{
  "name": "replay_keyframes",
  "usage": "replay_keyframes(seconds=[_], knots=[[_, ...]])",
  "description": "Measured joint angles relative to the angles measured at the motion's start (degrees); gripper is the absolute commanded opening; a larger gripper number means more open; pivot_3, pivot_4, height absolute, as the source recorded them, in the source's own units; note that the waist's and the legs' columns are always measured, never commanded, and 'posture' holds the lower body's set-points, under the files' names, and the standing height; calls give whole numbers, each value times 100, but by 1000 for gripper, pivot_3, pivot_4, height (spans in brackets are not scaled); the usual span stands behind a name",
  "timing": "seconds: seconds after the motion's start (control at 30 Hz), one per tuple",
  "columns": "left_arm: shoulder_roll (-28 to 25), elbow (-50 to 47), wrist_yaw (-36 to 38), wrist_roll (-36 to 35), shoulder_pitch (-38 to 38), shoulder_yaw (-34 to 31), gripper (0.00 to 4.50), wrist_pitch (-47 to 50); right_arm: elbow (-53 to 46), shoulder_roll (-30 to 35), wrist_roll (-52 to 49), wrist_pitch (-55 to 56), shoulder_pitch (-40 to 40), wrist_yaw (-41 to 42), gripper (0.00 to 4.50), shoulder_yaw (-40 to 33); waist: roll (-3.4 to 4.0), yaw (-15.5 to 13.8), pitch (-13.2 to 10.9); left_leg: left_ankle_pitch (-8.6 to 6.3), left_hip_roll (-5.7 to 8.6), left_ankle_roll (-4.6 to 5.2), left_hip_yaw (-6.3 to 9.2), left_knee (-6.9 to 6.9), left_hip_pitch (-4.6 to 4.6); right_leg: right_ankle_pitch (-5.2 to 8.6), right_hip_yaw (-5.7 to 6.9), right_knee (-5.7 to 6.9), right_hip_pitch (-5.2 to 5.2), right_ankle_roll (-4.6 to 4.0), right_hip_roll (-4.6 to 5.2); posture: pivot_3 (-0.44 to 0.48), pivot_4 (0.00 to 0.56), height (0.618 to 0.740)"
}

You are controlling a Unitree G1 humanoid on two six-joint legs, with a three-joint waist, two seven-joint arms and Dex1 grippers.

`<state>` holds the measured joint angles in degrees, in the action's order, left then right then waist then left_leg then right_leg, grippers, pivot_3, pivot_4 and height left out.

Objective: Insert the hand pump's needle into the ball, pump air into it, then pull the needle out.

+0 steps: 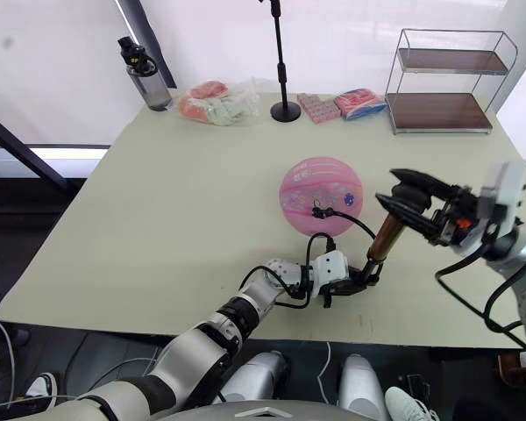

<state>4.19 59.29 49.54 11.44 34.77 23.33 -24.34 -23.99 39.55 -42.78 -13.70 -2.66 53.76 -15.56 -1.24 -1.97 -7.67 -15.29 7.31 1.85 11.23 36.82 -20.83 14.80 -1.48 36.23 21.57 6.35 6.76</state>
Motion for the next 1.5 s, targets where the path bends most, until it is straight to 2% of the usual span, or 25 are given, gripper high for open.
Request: replay_keyframes(seconds=[0.2,0.33,0.53,0.67,0.87,1.1,1.27,1.5], knots=[[-30,20,-23,4,-20,-7,1089,11,931,-759,627,806,108,216,1914,562,-23,44,38,0,-2,0,4,-1,7,0,-1,4,-4,-2,-5,0,150,736],[-47,21,-47,4,-37,-12,1089,19,1475,-983,959,1283,122,359,1914,787,-37,76,54,0,-1,0,4,-1,10,0,-1,3,-6,-2,-4,0,150,736],[-60,21,-72,3,-53,-16,1089,20,1767,-1090,1312,1864,158,460,1914,1017,-25,99,72,0,-1,-1,5,-1,11,0,-2,5,-7,-1,-5,0,150,736],[-59,21,-69,2,-52,-16,1089,20,1650,-1075,1255,1797,124,405,1914,972,-21,98,72,0,-1,-1,9,0,10,0,-2,5,-7,-1,-5,0,150,736],[-41,-3,-44,-30,-41,-18,1089,12,1120,-581,873,948,123,271,1914,759,3,90,49,0,3,-1,9,0,-2,0,-2,4,1,-2,-1,0,150,736],[-23,-8,-18,-37,-25,-17,1089,7,231,105,-262,-210,-201,-13,1914,4,9,64,26,0,6,0,8,0,-10,0,-1,1,3,-2,6,0,150,736],[-21,-9,-6,-37,-17,-18,1089,7,9,540,-949,-815,-600,-172,1914,-515,7,58,16,0,5,0,8,1,-11,-1,1,0,4,-2,6,0,150,736],[-15,-9,-6,-37,-14,-18,1089,7,-25,916,-1419,-1347,-888,-316,1914,-813,2,51,13,0,6,0,7,1,-14,-2,2,-2,4,-4,8,0,150,736]])
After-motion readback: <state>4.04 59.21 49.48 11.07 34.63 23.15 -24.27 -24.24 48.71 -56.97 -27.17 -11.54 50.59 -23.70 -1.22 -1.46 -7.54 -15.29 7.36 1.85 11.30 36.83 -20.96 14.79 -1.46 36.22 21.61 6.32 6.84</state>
